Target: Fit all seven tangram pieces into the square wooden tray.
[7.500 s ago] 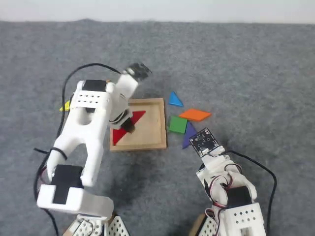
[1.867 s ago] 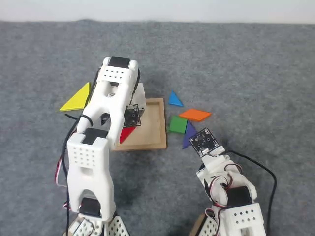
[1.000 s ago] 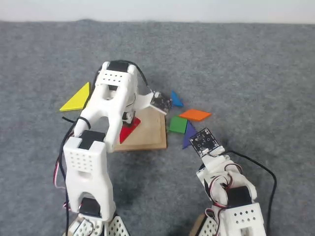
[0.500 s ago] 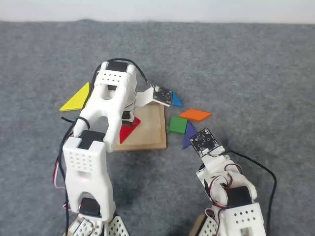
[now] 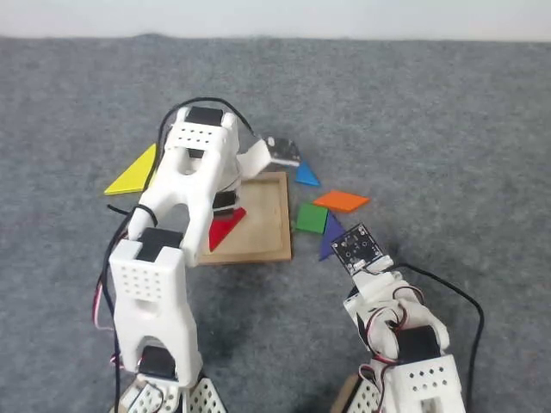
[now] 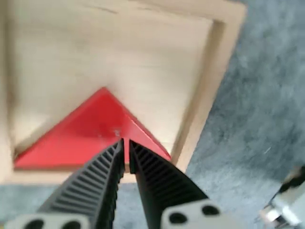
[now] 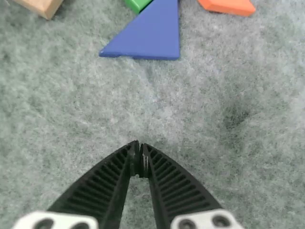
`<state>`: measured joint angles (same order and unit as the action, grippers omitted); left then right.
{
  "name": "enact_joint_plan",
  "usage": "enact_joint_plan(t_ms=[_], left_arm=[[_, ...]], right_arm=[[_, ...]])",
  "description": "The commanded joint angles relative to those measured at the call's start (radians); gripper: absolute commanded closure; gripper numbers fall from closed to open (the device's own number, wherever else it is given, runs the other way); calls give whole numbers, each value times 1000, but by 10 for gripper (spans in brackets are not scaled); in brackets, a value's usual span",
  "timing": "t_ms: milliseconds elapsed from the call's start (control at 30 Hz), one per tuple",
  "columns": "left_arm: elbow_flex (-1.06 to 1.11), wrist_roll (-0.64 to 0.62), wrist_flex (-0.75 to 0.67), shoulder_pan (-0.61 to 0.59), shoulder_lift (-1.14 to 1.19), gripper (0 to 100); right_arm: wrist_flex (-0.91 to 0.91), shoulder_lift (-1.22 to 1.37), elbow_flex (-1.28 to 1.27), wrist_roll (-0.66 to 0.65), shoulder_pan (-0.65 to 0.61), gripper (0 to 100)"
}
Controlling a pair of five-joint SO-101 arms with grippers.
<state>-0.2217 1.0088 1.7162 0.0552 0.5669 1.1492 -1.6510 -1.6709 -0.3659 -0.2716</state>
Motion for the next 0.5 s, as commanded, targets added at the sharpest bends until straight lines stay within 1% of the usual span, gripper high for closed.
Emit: enact_joint_plan(t_ms=[0,33,67,100,267,300,333,367,400,467], left_arm=[[-36,-181,40,-6,-126,988],[-35,-256,40,-6,-143,988],[-38,-358,38,-6,-158,988],[-38,-488,38,-8,-173,988],[-51,-1312,40,-87,-253,988],[-53,-1452,37,-98,-264,988],[-64,-1559,32,-100,-272,988],[-76,-1631,31,-95,-272,988],[-88,-1660,34,-92,-272,988],[-111,-1656,28,-68,-272,988]], right_arm=[[2,7,-3,5,10,992],[2,7,-3,5,10,992],[2,7,-3,5,10,992],[2,7,-3,5,10,992],[2,7,-3,5,10,992],[2,7,-3,5,10,992],[2,7,-3,5,10,992],[2,7,-3,5,10,992],[2,7,-3,5,10,992],[2,7,-3,5,10,992]])
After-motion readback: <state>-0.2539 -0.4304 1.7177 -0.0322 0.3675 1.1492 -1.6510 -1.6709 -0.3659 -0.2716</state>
